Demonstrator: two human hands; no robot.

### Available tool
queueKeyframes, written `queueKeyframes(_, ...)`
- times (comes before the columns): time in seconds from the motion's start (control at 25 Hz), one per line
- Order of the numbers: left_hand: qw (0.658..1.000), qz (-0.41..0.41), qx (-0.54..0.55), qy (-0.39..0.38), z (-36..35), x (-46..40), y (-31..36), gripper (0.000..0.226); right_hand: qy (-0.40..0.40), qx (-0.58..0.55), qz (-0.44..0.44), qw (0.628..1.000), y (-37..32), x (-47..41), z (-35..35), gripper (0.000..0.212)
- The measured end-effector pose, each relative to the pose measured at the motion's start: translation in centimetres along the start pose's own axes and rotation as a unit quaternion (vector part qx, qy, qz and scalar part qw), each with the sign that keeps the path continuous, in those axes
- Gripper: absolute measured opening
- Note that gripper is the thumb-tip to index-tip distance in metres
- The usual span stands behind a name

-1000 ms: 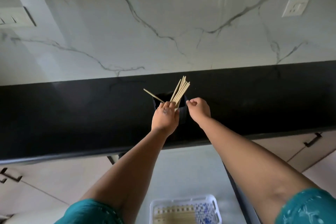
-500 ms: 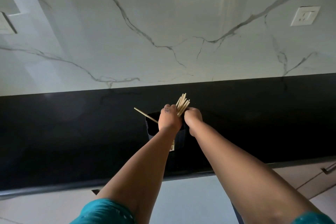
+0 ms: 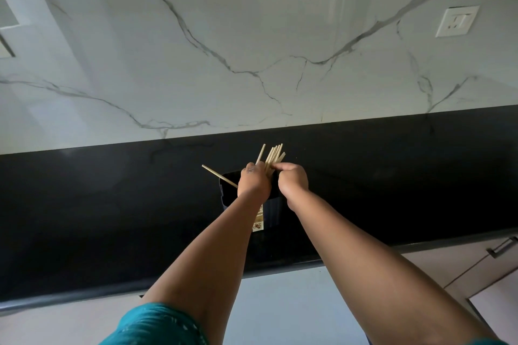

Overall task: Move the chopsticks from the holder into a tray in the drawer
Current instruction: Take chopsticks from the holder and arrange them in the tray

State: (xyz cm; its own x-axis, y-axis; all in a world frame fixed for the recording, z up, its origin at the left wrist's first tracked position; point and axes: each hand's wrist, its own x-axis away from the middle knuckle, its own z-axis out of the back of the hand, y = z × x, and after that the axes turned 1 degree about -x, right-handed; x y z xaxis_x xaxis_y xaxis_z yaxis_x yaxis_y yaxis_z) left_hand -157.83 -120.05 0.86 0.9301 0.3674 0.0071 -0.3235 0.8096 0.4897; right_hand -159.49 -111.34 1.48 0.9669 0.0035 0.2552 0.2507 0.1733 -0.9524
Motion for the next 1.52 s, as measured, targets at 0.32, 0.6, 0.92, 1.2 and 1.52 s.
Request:
queueKeyframes(0.32, 0.990, -0.002, 0.117, 0.083, 2.1, 1.4, -0.6, 0.008, 0.044, 0.002, 0.052, 0.998, -0.1, 2.3, 1.8, 0.049)
queueKeyframes(0.6, 0.905, -0.014, 0.359, 0.226, 9.6, 2.4, 0.0, 0.010, -0.002, -0.066, 0.153, 0.986, -1.8, 5.7, 1.7, 0.054)
queueKeyframes(0.92, 0.677, 0.083, 0.708, 0.183, 11.3, 11.1, 1.0, 0.018, -0.003, 0.458, 0.416, 0.786, -2.2, 13.4, 1.8, 0.077)
queueKeyframes(1.2, 0.587, 0.209, 0.774, 0.108, 5.0, 21.1, -2.3, 0.012, -0.026, 0.541, 0.446, 0.713, 5.6, 18.8, 4.1, 0.021)
queueKeyframes(1.52, 0.808, 0.349, 0.464, 0.099, -5.1, 31.2, -14.3, 0.031, -0.232, 0.653, 0.263, 0.672, 22.8, 22.3, 12.0, 0.041)
